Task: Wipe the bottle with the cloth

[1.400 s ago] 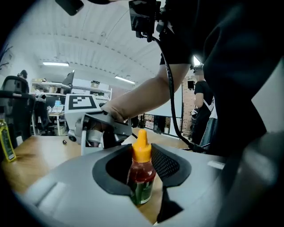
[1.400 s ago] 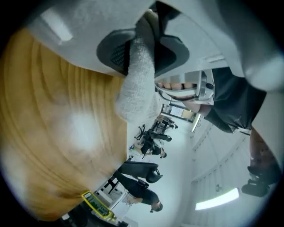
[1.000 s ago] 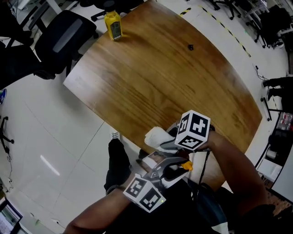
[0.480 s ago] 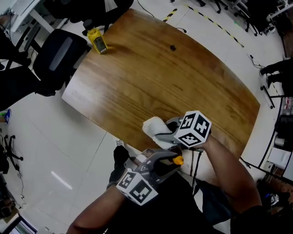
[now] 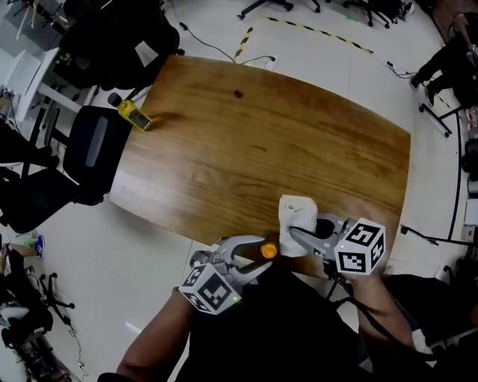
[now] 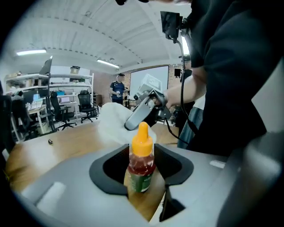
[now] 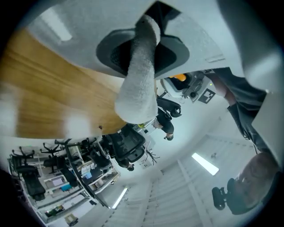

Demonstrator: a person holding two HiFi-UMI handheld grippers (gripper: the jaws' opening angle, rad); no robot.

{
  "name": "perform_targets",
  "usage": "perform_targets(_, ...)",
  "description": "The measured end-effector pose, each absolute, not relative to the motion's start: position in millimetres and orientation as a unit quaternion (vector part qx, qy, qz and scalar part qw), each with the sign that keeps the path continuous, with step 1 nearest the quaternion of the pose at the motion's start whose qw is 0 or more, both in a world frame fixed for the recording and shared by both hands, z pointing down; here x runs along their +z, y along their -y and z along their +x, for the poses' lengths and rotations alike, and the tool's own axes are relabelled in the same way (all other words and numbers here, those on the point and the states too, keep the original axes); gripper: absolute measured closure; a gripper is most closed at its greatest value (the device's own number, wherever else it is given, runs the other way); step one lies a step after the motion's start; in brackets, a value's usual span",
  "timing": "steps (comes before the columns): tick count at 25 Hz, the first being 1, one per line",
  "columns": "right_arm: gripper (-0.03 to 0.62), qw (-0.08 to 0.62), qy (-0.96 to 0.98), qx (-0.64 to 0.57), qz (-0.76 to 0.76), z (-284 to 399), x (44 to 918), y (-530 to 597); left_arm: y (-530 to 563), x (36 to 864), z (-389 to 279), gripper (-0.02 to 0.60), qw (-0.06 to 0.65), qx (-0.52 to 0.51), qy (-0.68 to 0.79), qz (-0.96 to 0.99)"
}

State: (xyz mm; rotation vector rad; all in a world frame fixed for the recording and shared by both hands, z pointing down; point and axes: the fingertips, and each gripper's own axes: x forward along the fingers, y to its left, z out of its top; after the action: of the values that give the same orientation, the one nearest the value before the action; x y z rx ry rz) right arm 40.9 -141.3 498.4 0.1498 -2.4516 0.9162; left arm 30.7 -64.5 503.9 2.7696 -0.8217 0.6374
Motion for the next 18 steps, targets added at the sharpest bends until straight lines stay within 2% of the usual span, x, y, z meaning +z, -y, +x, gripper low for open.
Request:
perform_targets(3,0.519,0.24,0.915,0.319,0.05,50,489,120,66,510,42,0.376,0.076,0.235,0.265,0.932)
perform_targets(4,0.519,0.235,0.924,0.297,0.046,51,481,115,68,511,44,0.402,0.075,0.236,0.269,0.931)
perform_targets(7,0.519,0.232,0.954,0.19,0.028,50,448,105,73,514,47,0.411,0.08,0.227,0.277,0.93)
perform_targets(13,0.519,0.334,0.942,-0.03,-0.014,25,411,74,74,516,48,0.413,0.086,0.202,0.267,0.938)
perform_targets(18,0.517,0.427,0.901,-0.08,-0.002,14,448,71,78,516,53,0.411,0.087,0.187,0.253,0.945)
